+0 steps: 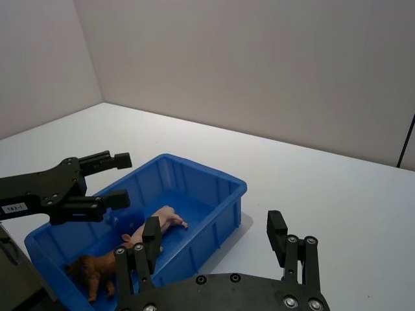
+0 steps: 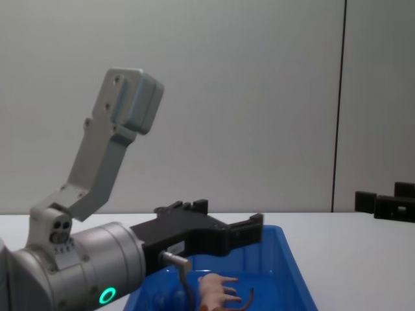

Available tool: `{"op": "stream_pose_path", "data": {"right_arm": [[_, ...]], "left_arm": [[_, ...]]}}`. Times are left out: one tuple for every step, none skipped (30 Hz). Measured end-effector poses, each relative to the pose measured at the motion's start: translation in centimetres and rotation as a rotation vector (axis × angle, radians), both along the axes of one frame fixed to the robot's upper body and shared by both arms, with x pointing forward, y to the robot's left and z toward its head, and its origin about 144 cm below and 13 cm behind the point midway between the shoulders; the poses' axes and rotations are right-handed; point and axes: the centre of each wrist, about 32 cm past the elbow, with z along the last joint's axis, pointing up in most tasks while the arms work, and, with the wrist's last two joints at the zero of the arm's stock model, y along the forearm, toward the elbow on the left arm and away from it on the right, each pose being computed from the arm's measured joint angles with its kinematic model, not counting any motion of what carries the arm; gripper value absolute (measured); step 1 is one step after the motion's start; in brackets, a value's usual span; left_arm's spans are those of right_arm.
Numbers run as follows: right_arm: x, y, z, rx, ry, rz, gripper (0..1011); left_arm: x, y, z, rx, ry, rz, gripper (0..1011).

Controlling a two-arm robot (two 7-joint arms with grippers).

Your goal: Pick up the two dolls from the table and place them into the box.

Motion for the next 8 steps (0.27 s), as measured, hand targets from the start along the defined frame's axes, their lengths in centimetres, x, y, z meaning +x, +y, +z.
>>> {"op": "stream_pose_path", "data": {"right_arm": [[0.00,0.00,0.00,0.000,0.000,0.000,1001],[0.00,0.00,0.00,0.000,0.000,0.000,1001],[0.00,0.00,0.00,0.000,0.000,0.000,1001],[0.00,0.00,0.00,0.000,0.000,0.000,1001],[0.00,0.00,0.00,0.000,0.000,0.000,1001],[0.00,0.00,0.00,0.000,0.000,0.000,1001],[0.00,0.00,0.00,0.000,0.000,0.000,1001],[0.00,0.00,0.00,0.000,0.000,0.000,1001]], "left_arm": [[0.09,-0.11,0.06,-0.004,-0.006,-0.010,959],[0.12,-0.13,0.08,-0.006,-0.009,-0.015,975],[0.14,-0.13,0.11,-0.009,-0.018,-0.024,1001],[0.14,-0.13,0.11,-0.010,-0.021,-0.027,1001],[0.14,-0.09,0.14,-0.011,-0.025,-0.032,1002],[0.13,-0.02,0.19,-0.012,-0.030,-0.034,1002],[0.12,0.05,0.23,-0.013,-0.035,-0.037,1001],[0.09,0.11,0.27,-0.014,-0.039,-0.040,1001]]}}
